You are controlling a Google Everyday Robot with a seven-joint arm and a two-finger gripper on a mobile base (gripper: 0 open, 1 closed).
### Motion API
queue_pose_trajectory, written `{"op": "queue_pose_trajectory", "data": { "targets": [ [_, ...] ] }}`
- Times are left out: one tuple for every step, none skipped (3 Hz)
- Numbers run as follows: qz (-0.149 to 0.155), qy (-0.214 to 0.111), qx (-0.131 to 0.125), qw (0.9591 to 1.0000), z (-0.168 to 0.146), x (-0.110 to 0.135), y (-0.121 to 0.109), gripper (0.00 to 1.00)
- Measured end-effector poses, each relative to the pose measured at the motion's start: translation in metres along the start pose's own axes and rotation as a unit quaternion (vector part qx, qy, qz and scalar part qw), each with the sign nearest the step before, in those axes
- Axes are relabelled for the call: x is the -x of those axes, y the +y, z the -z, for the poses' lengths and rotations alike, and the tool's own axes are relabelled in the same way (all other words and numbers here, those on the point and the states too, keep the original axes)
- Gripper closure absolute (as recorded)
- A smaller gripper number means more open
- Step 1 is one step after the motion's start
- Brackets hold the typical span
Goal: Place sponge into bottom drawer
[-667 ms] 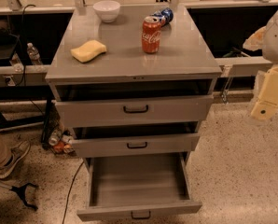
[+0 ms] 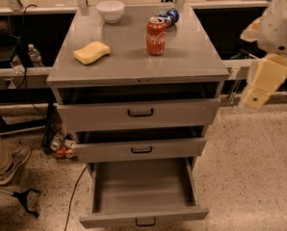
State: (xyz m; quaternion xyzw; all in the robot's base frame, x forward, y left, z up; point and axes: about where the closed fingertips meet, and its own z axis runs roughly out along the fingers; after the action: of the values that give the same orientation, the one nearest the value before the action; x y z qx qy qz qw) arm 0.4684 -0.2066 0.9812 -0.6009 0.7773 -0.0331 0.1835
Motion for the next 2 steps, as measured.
{"op": "queue_pose_trajectory", "data": {
  "targets": [
    [-0.011, -0.037, -0.013, 0.9992, -0.017, 0.028, -0.038, 0.0],
    [-0.048, -0.088, -0.013, 0.9949, -0.044, 0.057, -0.075, 0.0]
  ]
}}
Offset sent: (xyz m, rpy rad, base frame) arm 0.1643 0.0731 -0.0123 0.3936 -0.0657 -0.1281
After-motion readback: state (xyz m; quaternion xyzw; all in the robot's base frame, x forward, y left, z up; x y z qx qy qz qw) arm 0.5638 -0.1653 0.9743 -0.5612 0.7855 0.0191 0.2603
